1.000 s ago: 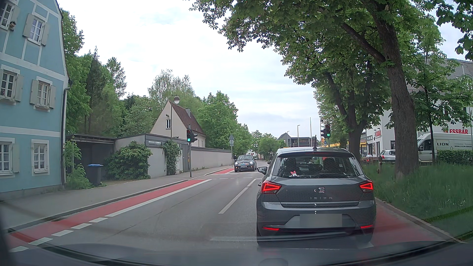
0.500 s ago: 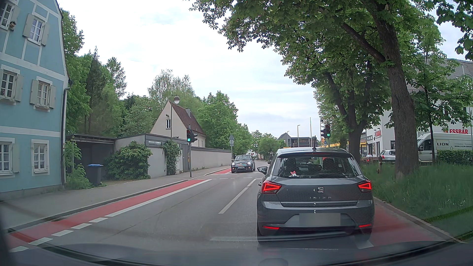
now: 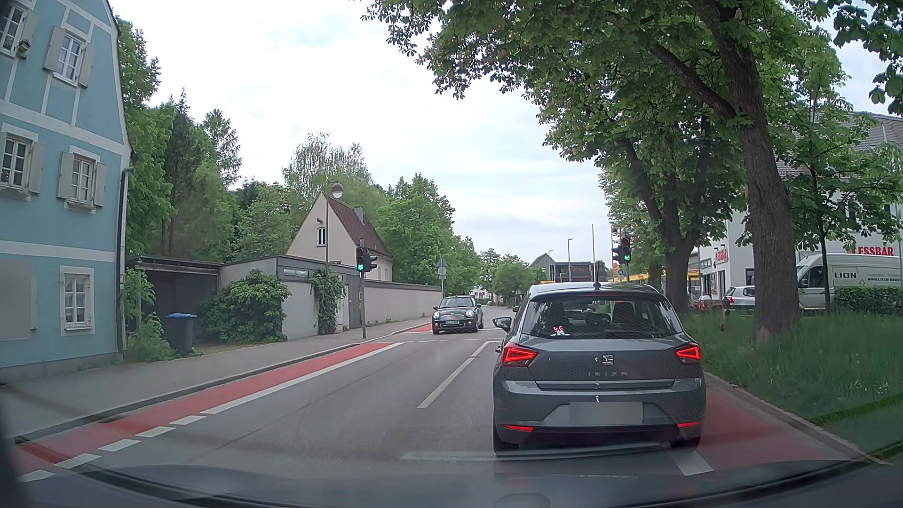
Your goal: Follow the waypoints while adhering to traffic rules and regulations
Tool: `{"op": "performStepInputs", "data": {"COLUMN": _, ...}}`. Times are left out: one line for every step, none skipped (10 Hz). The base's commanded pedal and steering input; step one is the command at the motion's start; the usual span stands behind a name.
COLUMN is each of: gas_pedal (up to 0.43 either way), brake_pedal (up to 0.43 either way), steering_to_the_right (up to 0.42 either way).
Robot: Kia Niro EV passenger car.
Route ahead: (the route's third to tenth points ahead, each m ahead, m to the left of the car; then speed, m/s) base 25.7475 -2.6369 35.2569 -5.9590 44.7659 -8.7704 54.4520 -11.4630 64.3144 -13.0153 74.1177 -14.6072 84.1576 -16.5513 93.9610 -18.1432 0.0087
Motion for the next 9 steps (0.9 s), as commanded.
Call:
{"op": "performStepInputs", "data": {"gas_pedal": 0.000, "brake_pedal": 0.122, "steering_to_the_right": 0.151}}
{"op": "performStepInputs", "data": {"gas_pedal": 0.000, "brake_pedal": 0.110, "steering_to_the_right": 0.147}}
{"op": "performStepInputs", "data": {"gas_pedal": 0.000, "brake_pedal": 0.104, "steering_to_the_right": 0.143}}
{"op": "performStepInputs", "data": {"gas_pedal": 0.000, "brake_pedal": 0.091, "steering_to_the_right": 0.137}}
{"op": "performStepInputs", "data": {"gas_pedal": 0.000, "brake_pedal": 0.091, "steering_to_the_right": 0.131}}
{"op": "performStepInputs", "data": {"gas_pedal": 0.000, "brake_pedal": 0.061, "steering_to_the_right": 0.127}}
{"op": "performStepInputs", "data": {"gas_pedal": 0.000, "brake_pedal": 0.030, "steering_to_the_right": 0.125}}
{"op": "performStepInputs", "data": {"gas_pedal": 0.000, "brake_pedal": 0.024, "steering_to_the_right": 0.125}}
{"op": "performStepInputs", "data": {"gas_pedal": 0.000, "brake_pedal": 0.006, "steering_to_the_right": 0.126}}
